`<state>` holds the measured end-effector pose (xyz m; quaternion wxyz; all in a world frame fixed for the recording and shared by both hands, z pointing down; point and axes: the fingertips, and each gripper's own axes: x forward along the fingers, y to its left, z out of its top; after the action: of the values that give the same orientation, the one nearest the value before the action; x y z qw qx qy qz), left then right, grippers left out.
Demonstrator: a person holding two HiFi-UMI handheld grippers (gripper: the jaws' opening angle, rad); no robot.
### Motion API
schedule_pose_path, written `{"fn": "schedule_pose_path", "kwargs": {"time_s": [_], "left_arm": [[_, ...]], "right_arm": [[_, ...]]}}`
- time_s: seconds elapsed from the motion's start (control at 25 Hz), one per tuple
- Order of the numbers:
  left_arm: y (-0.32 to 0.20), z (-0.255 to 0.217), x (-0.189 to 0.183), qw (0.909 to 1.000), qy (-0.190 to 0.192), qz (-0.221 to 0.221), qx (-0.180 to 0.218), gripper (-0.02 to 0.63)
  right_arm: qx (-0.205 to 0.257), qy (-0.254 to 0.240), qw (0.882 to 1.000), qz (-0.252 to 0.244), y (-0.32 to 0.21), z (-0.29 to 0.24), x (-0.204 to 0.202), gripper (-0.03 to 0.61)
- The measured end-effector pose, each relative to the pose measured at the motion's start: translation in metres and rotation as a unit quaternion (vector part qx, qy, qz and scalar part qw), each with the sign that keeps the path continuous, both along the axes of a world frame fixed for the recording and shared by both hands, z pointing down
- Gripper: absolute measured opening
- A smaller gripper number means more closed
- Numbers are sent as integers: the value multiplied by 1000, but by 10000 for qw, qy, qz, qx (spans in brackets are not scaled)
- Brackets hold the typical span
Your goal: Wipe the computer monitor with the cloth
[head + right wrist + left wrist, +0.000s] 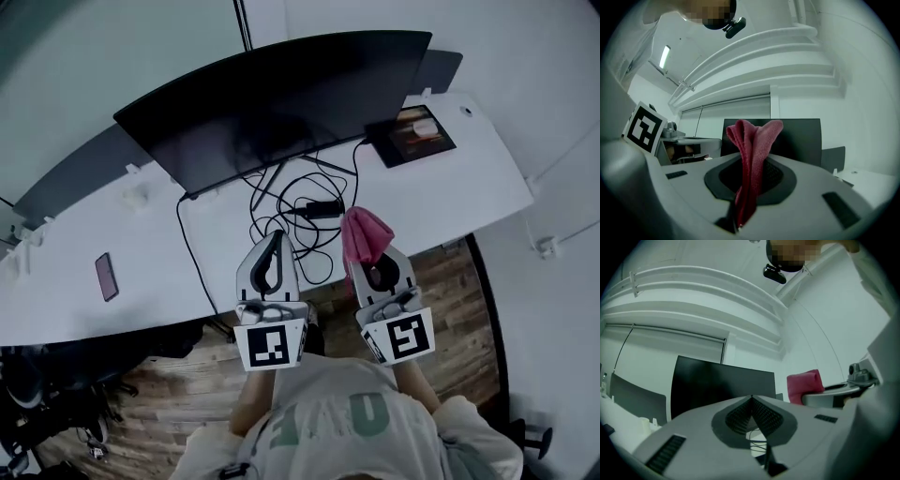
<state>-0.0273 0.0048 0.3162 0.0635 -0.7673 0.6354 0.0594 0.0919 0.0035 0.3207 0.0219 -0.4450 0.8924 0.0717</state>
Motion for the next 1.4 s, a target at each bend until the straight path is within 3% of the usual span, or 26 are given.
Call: {"fn": "schedule_pose_path", "kwargs": {"time_s": [0.24,0.48,0.72,1.08,1.4], "left_arm": [[-87,-15,-38,10000,36,46,43,15],[-125,-15,-64,9999,134,-97,-14,15],[-130,-19,-67,9992,339,-213,-26,15],[-149,-12,-55,9984,283,-487,-88,15],[-156,-9,-68,9960,189,-854,-168,15]], "right_arm": [[100,-43,9999,-17,-87,-15,-50,54],[-194,19,9997,-118,-128,-2,-78,54],[-166,164,9991,-346,-135,-1,-93,54],[-283,33,9960,-850,-155,5,-96,54],[-378,-67,9912,-1268,-168,7,-113,54]]}}
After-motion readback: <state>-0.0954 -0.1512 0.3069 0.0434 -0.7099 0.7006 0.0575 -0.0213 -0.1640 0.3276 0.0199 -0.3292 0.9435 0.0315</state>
